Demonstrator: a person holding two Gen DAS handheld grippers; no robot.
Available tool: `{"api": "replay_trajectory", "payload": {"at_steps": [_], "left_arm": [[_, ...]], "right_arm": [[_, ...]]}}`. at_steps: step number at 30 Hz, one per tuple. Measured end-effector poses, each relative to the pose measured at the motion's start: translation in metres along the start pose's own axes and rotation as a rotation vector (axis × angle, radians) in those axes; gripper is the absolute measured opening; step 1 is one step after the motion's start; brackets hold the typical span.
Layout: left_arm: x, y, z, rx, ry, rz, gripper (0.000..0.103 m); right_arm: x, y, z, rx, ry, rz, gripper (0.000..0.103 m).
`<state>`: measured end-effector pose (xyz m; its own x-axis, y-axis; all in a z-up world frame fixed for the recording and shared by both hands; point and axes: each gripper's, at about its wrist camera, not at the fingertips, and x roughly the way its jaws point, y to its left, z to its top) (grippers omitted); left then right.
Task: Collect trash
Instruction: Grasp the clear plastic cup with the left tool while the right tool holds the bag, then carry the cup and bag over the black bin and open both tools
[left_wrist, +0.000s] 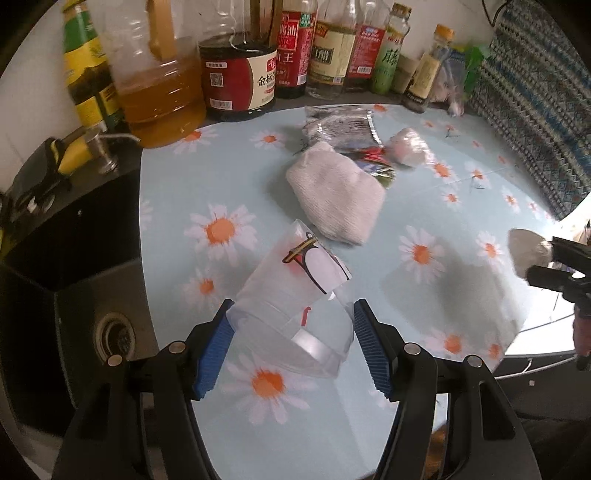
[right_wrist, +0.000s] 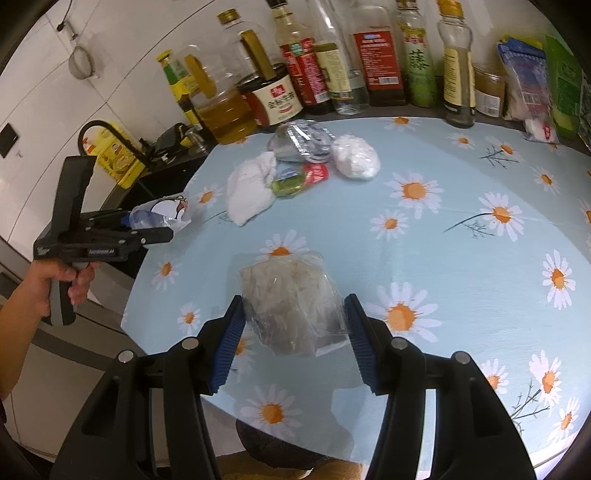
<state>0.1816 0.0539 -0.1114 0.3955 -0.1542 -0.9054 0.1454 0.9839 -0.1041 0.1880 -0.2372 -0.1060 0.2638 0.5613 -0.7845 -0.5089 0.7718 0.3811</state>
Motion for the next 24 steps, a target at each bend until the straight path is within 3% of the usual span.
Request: {"api": "replay_trajectory", "payload": {"at_steps": [24], "left_arm": [[-0.058,-0.059,-0.13,-0.152,-0.062,-0.106,0.063]], "right_arm": [[0.009,0.076,-0.063,-0.117,0.122,0.051,0.055]]}}
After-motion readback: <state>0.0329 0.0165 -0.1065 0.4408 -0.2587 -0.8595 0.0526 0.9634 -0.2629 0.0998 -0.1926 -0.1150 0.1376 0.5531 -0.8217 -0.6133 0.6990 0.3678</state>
